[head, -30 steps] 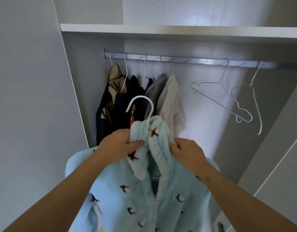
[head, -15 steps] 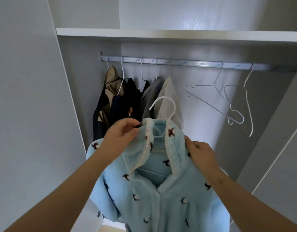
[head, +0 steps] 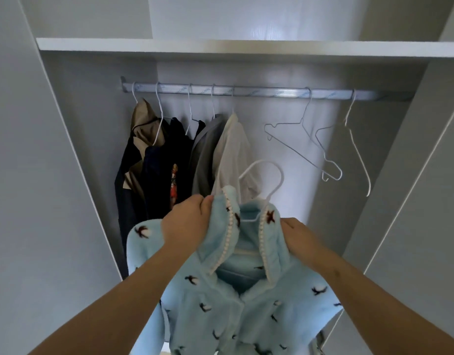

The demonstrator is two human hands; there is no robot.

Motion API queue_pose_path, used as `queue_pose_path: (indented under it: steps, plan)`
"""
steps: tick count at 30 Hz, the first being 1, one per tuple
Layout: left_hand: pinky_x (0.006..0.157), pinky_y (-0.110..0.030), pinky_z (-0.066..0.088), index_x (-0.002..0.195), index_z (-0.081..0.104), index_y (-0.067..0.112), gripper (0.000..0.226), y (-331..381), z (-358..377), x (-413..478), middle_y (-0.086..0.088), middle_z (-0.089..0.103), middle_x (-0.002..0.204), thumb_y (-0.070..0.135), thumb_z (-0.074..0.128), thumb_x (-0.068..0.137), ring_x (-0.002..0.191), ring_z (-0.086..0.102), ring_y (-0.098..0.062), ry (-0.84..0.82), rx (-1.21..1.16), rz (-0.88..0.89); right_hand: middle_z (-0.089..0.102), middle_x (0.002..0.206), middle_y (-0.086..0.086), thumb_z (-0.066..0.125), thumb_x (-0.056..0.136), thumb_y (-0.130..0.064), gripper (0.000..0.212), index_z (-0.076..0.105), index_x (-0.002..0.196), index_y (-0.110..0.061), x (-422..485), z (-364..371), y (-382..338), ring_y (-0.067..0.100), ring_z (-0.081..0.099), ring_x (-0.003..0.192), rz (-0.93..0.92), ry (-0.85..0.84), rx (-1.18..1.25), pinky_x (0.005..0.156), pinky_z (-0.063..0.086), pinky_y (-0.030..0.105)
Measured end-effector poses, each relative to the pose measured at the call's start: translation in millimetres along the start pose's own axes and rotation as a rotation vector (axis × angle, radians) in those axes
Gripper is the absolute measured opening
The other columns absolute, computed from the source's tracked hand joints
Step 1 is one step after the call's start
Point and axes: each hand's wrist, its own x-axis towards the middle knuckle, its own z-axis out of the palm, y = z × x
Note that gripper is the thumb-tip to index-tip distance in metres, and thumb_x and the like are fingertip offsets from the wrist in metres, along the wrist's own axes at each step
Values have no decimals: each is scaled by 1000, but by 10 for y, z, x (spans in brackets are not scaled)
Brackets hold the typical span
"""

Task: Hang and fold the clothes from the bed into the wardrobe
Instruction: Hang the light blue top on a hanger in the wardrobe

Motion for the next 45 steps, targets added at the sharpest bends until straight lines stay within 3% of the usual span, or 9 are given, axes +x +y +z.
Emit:
queue_pose_path:
  steps: [4, 10, 14, 17, 21, 26, 30, 37, 45]
  plan:
    - [68, -30, 37, 89, 61, 18, 37, 197, 148, 14, 1, 59, 81, 41, 34, 98, 81, 55, -20, -183, -61, 82, 65, 79, 8, 42, 97, -37, 43, 63, 76, -6, -112, -225, 98, 23, 59, 78, 132, 53, 117, 85, 49, 41]
    - [79, -34, 47, 81, 63, 5, 30, 183, 396, -9, -3, 61, 74, 17, 41, 97, 79, 60, -26, -151, -501, -91, 66, 59, 1, 49, 94, -36, 41, 65, 63, -13, -291, -442, 359, 18, 62, 62, 245, 126, 150, 58, 47, 25]
    - [63, -24, 46, 63, 57, 19, 35, 271, 544, -11, 2, 58, 60, 11, 44, 95, 55, 55, -6, -201, -618, -122, 70, 64, 3, 54, 91, -41, 40, 69, 67, -13, -458, -656, 608, 19, 65, 67, 314, 198, 177, 67, 52, 33]
    - [67, -30, 48, 63, 58, 16, 31, 346, 666, -22, 0, 58, 58, 10, 47, 92, 56, 55, -12, -274, -659, -149, 68, 59, -4, 54, 91, -42, 40, 69, 66, -15, -570, -809, 797, 12, 63, 63, 362, 294, 183, 57, 47, 26]
    - [65, -26, 55, 69, 61, 18, 25, 475, 807, -92, 1, 61, 61, 14, 51, 92, 55, 57, -8, -364, -667, -218, 68, 98, 17, 47, 96, -36, 40, 66, 97, -1, -589, -942, 946, 22, 59, 78, 425, 373, 260, 79, 47, 37]
    - [47, -8, 45, 70, 58, 17, 25, 730, 862, -86, 2, 59, 64, 13, 50, 93, 56, 54, -5, -396, -658, -178, 61, 74, 0, 44, 95, -42, 34, 61, 90, -13, -552, -922, 959, 15, 57, 65, 467, 351, 325, 74, 49, 36]
    - [61, -23, 49, 69, 57, 20, 24, 850, 854, 10, 0, 61, 66, 15, 52, 92, 60, 55, -11, -386, -632, -156, 68, 99, 11, 46, 96, -36, 34, 65, 104, -8, -500, -863, 854, 25, 63, 99, 376, 296, 737, 90, 48, 36]
    - [68, -29, 47, 64, 56, 26, 26, 819, 763, 285, 6, 60, 59, 19, 56, 88, 64, 60, -17, -272, -520, -138, 73, 70, 1, 53, 92, -37, 23, 64, 92, -16, -73, -811, 514, 18, 68, 68, 344, 153, 863, 49, 51, 24]
    - [55, -21, 42, 64, 56, 28, 24, 850, 476, 1097, 8, 61, 60, 20, 57, 87, 51, 58, -6, -174, -469, -28, 72, 88, 8, 55, 92, -33, 24, 63, 101, -13, 704, -770, 14, 22, 66, 85, 260, 94, 892, 61, 54, 30]
